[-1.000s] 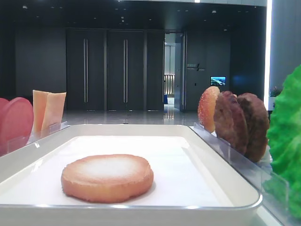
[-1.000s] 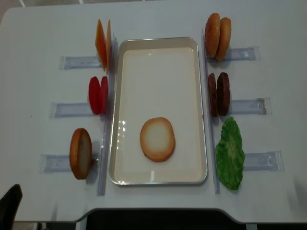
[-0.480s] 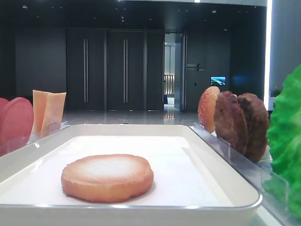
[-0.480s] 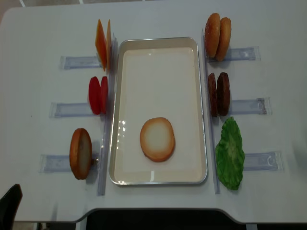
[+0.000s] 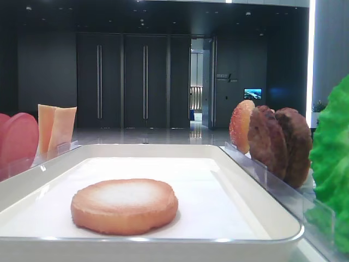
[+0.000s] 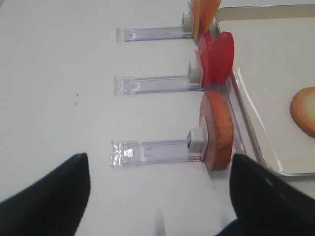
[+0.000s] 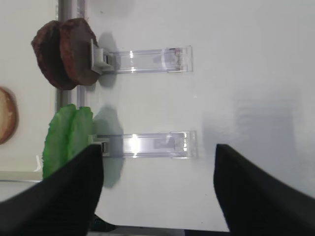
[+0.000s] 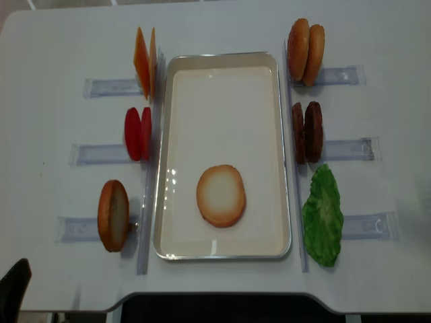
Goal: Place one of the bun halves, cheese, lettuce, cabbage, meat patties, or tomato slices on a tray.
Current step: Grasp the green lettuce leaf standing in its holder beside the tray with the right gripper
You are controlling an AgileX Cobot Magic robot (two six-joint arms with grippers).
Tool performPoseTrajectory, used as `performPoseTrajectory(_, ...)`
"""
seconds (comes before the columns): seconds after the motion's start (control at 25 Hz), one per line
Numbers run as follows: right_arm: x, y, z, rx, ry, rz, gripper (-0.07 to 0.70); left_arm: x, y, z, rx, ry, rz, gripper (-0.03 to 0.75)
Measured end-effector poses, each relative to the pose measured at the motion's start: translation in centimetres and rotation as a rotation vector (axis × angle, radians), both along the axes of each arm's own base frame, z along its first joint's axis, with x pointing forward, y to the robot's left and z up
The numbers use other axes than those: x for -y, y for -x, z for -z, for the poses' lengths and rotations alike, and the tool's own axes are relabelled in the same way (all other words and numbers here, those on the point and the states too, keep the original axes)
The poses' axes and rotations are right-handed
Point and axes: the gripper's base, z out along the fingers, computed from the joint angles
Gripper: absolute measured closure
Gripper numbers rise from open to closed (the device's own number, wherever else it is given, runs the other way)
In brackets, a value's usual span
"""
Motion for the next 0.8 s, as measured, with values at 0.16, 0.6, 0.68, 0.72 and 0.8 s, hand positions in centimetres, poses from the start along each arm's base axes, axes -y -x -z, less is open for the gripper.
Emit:
performPoseTrajectory(0.16, -1.5, 0.0, 0.3, -0.034, 0.005, -0.022, 0.174, 0.0, 0.0, 0.0, 0.0, 0.0, 0.0, 0.024)
performPoseTrajectory(0.6, -5.1, 1.0, 0.6, -0.075, -0.001, -0.029, 0.174, 0.0, 0.0, 0.0, 0.0, 0.0, 0.0, 0.024)
performPoseTrajectory(0.68, -5.6, 0.9, 0.9, -0.093, -0.004, -0.028, 0.174, 0.0, 0.0, 0.0, 0.0, 0.0, 0.0, 0.024)
performPoseTrajectory(0.72, -5.9, 0.8, 1.0, -0.103, -0.002, -0.032, 0.174, 0.0, 0.0, 0.0, 0.0, 0.0, 0.0, 0.024)
performPoseTrajectory(0.8, -6.6, 0.5, 1.5, -0.133, 0.011, -0.049, 0.174, 0.0, 0.0, 0.0, 0.0, 0.0, 0.0, 0.024)
